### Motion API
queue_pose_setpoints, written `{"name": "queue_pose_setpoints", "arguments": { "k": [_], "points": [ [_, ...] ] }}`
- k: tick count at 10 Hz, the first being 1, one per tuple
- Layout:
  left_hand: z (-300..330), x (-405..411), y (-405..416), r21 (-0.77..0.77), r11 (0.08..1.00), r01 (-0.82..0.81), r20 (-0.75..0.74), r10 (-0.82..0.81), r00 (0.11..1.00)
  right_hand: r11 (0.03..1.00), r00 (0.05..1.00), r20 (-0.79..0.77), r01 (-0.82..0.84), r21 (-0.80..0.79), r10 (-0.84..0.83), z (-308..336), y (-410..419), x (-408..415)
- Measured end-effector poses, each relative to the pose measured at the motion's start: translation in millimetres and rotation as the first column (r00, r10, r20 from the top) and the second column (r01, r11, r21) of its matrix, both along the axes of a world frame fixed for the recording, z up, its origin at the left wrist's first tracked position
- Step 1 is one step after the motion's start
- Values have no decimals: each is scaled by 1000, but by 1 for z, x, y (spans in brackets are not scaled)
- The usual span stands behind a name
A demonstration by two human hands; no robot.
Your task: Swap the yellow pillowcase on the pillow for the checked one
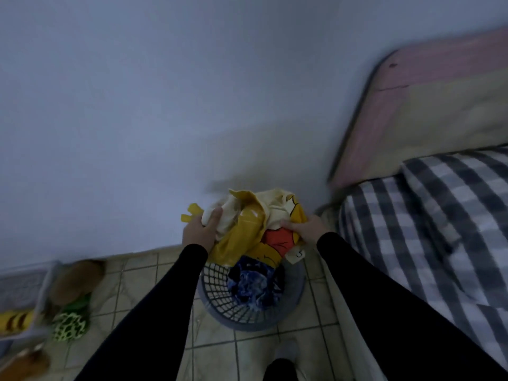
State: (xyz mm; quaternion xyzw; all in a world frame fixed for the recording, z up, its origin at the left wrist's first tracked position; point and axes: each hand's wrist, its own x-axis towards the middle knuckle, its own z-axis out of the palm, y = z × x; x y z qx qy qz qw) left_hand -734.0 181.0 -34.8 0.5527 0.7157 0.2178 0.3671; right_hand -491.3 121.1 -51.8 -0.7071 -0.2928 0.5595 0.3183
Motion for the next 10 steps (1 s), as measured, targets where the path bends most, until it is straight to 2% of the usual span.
{"name": "queue_pose_setpoints", "arguments": {
  "k": [2,5,6,7,8,9,10],
  "points": [
    [-89,-25,-12,-148,989,7,-35,-13,999,989,993,62,-92,-118,100,-88,6,-45],
    [-219,-24,-20,-228,973,-33,-39,25,999,944,971,94,-189,-270,221,-217,16,-62],
    [-258,-28,-20,-286,958,-15,-25,8,1000,932,963,108,-206,-297,247,-246,20,-66],
    [-284,-32,-22,-364,930,58,-118,-108,987,897,946,100,-255,-362,309,-265,18,-72],
    [-284,-29,-28,-444,887,123,-128,-199,972,876,934,88,-287,-388,345,-266,13,-78],
    [-274,-22,-34,-448,881,153,-88,-214,973,881,934,99,-282,-381,342,-260,7,-79],
    [-253,-12,-33,-412,889,198,-107,-263,959,861,910,92,-345,-374,405,-240,12,-83]
  ]
}}
